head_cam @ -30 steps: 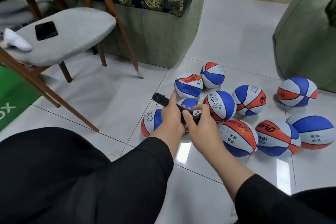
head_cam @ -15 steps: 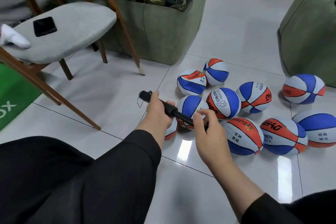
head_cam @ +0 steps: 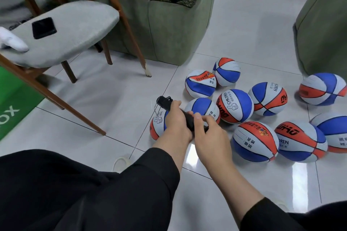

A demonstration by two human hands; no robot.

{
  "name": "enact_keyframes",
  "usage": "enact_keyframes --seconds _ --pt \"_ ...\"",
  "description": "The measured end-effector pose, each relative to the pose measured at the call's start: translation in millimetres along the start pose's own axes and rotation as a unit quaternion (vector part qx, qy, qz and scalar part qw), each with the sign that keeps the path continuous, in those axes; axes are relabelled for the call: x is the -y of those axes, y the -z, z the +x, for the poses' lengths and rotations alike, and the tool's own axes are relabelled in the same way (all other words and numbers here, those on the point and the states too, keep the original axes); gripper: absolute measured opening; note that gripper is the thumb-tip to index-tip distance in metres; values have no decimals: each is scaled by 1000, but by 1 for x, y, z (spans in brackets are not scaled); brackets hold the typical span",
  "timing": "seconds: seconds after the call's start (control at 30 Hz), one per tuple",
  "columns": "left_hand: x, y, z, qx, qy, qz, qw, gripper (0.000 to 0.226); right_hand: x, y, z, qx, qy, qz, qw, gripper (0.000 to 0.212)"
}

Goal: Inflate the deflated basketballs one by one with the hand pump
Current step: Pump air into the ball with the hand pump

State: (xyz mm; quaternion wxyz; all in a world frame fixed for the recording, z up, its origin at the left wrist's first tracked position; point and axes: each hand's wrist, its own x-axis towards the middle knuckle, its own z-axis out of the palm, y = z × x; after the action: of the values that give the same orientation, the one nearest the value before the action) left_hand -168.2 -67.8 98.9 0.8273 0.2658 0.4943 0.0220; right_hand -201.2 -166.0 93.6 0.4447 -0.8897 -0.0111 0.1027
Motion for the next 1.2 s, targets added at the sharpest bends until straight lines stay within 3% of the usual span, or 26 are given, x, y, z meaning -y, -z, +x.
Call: enact_keyframes --seconds 0.13,0.33,0.67,0.8,0.9,1.2 --pt "-25 2 14 -43 -40 -21 998 16 3 14 -1 -8 11 20 1000 43" --pt "-54 17 38 -62 -50 -56 995 17 2 27 2 -2 15 60 998 41" --pt "23 3 31 -52 -52 -21 997 25 -20 -4 2 -8 -50 44 998 41" --pt "38 16 34 -59 -36 -42 997 25 -24 -12 6 35 -54 -3 998 46" --pt "25 19 33 -58 -38 -21 997 26 -24 -14 3 59 -48 -43 996 44" --pt "-29 46 59 -142 -60 -42 987 15 -28 5 -1 36 -43 -18 998 46"
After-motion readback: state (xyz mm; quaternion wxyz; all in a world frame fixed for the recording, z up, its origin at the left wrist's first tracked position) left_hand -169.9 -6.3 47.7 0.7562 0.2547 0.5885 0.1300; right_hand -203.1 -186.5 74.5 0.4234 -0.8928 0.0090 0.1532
